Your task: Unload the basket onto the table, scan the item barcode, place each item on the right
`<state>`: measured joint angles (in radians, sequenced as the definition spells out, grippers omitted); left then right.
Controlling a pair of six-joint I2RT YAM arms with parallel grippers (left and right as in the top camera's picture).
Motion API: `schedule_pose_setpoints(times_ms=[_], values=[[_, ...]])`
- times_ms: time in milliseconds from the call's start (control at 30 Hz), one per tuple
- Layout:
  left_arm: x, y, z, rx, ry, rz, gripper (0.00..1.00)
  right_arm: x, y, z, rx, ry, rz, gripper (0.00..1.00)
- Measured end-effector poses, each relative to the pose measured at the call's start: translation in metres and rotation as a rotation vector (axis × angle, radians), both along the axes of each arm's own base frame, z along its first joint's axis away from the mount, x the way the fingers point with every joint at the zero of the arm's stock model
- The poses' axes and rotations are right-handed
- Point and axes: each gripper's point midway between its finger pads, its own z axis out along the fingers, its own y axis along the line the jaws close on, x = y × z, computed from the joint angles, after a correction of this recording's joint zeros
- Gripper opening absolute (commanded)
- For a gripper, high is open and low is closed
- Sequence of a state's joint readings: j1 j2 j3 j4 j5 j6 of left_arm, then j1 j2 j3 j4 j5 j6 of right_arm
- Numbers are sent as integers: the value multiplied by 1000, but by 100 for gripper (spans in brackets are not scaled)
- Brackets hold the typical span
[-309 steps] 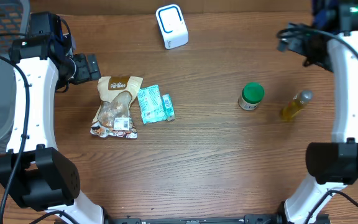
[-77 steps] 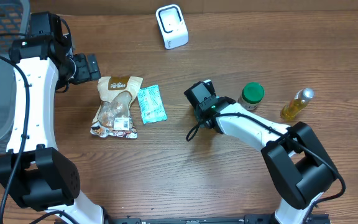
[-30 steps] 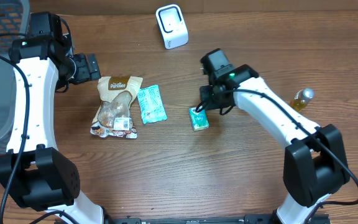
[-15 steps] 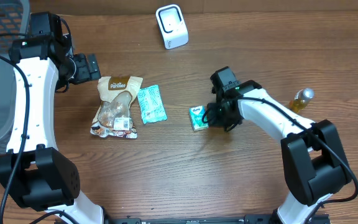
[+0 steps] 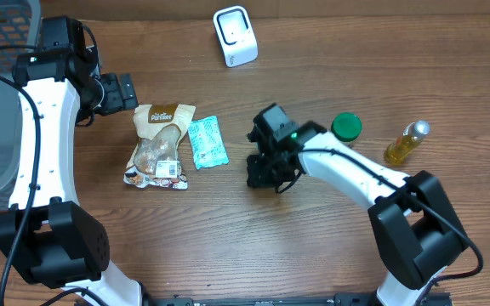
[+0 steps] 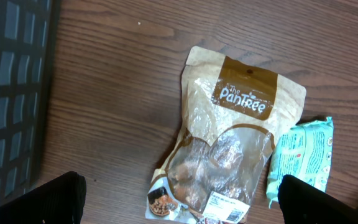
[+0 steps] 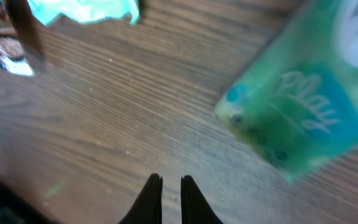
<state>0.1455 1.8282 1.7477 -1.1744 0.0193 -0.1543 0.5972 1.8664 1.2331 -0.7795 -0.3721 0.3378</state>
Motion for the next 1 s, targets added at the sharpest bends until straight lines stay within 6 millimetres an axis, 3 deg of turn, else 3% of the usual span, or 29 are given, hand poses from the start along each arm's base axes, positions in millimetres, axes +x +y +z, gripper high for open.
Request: schedule_pose_setpoints(times_ms=[100,133,233,367,567,767,1000], values=[[0,0,0,0,0,0,100,17,-8,18,-2,-5,-32,4],[0,0,0,0,0,0,100,34,-15,31,-1,-32,-67,4],[0,0,0,0,0,0,100,55,-43,41,-49,-48,-140,4],[0,0,0,0,1,0,100,54,-85,28,-176,-7,-222,4],[0,0,0,0,0,0,99,33,-97,-3,-257,37,-267,4],[0,0,0,0,1,0,100,17,-75,-29,-207,46,-274,4],[0,0,0,0,0,0,100,26,-9,-22,-42,-73,-227,4]])
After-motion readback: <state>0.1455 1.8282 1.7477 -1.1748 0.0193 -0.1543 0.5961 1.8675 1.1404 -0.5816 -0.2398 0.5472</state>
